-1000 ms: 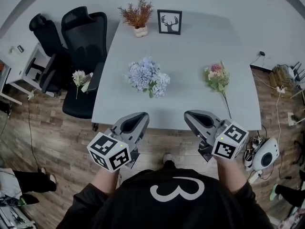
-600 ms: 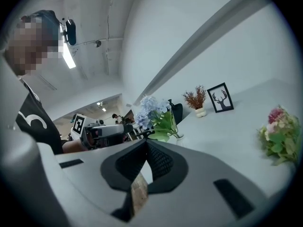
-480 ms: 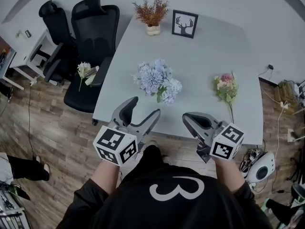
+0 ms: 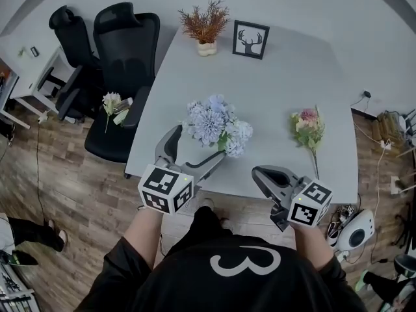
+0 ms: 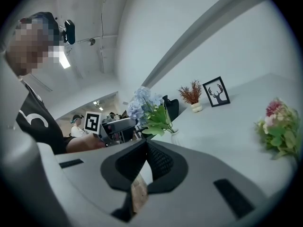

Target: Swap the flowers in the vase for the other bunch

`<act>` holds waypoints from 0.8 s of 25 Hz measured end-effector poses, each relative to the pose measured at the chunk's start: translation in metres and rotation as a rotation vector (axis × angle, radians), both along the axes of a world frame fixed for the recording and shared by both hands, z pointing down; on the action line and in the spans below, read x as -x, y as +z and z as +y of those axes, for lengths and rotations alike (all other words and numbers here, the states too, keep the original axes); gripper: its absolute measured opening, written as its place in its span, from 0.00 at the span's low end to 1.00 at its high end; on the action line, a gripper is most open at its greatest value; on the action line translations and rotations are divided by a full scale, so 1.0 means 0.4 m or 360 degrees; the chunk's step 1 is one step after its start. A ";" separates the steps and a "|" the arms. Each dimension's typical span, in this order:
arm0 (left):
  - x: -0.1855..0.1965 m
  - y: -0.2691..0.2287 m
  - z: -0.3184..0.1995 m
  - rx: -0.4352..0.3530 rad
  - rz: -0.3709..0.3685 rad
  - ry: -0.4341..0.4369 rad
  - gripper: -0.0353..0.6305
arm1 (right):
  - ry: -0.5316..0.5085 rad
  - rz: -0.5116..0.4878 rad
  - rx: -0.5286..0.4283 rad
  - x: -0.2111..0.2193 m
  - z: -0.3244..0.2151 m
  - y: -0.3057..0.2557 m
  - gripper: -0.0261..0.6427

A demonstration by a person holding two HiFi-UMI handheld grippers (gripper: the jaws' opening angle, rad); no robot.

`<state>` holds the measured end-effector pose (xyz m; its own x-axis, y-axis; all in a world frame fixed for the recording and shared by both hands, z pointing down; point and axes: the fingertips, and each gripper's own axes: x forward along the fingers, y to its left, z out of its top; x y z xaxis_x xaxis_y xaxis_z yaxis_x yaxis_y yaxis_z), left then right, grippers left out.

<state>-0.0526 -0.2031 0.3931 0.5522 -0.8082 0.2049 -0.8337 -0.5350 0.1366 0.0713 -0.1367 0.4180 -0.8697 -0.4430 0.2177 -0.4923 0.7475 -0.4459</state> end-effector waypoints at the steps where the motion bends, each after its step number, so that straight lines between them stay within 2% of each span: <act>1: -0.003 0.000 -0.011 -0.0008 0.0001 0.0021 0.85 | 0.0006 0.0004 0.0009 -0.002 -0.001 0.006 0.05; 7: -0.028 -0.007 -0.057 -0.0048 0.0060 0.0181 0.85 | 0.0035 0.0020 0.0042 -0.016 -0.009 0.027 0.05; 13: -0.035 0.003 -0.104 -0.0039 0.0059 0.0179 0.85 | 0.0062 0.0020 0.0050 -0.027 -0.030 0.026 0.05; 20: -0.064 0.011 -0.127 0.0005 0.0090 0.0261 0.83 | 0.0095 0.0037 0.0053 -0.032 -0.059 0.029 0.05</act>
<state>-0.0268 -0.2540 0.3974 0.6871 -0.7058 0.1724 -0.7264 -0.6626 0.1827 0.0842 -0.1603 0.4296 -0.8366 -0.4858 0.2533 -0.5460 0.7015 -0.4580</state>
